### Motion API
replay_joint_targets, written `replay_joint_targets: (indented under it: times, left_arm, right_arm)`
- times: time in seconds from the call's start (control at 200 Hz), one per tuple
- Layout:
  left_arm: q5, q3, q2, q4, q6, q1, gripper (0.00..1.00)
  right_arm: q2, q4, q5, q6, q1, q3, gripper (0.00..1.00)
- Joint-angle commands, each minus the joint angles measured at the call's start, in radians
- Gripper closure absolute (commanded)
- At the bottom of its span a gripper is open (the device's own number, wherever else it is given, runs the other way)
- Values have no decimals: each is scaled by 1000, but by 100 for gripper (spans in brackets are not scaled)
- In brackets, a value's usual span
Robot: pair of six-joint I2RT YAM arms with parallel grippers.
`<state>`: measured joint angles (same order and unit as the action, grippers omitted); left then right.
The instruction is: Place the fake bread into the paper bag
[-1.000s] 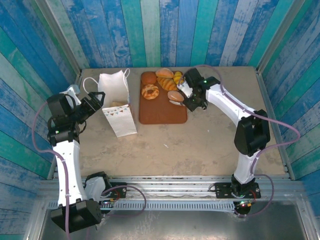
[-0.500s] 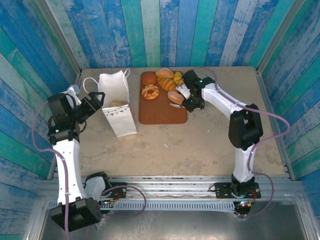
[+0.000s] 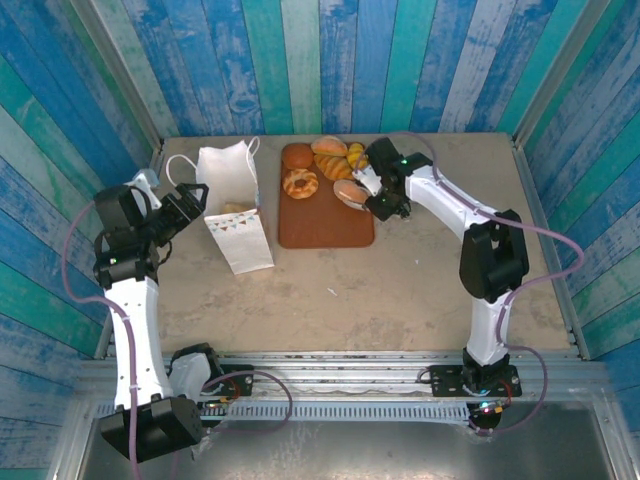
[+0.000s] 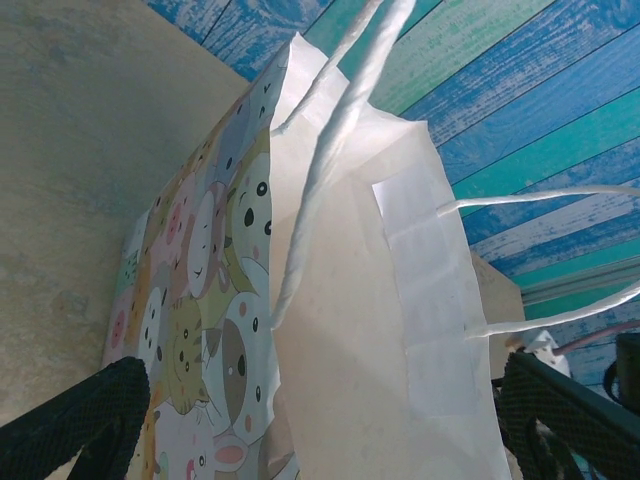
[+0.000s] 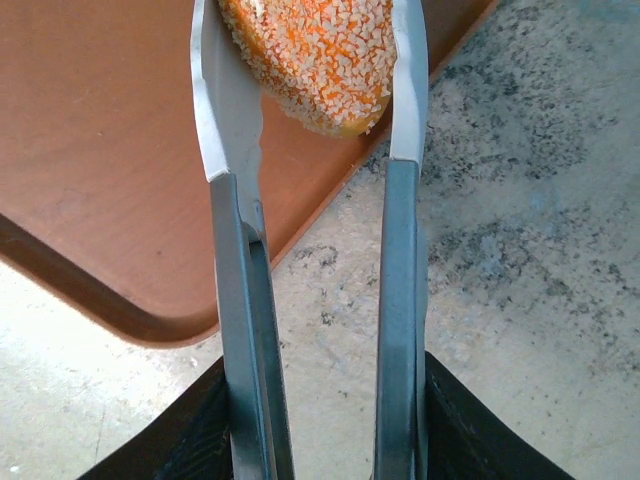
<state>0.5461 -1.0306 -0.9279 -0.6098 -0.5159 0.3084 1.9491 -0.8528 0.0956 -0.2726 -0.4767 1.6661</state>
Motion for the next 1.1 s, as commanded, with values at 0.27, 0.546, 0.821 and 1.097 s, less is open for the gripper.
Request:
replay_joint_targets:
  times: [0.27,0.546,0.821,1.097]
  left_arm:
    - [-47,-57,-22,-56,20,5,4]
    - [-108,-76,-63,-104,51,5,7]
    - [-110,-114,-137,-159,116,4,14]
    - [-170,-178,-180,-202,160,3,17]
  right_arm:
    - [-300,-51,-64,219,-47,-93,59]
    - [-480,-166,-74,429,-178,-114,60]
    - [-562,-249,-114,632,-324,-68,61]
    - [-636,-272,-204,772,-385,-19,62]
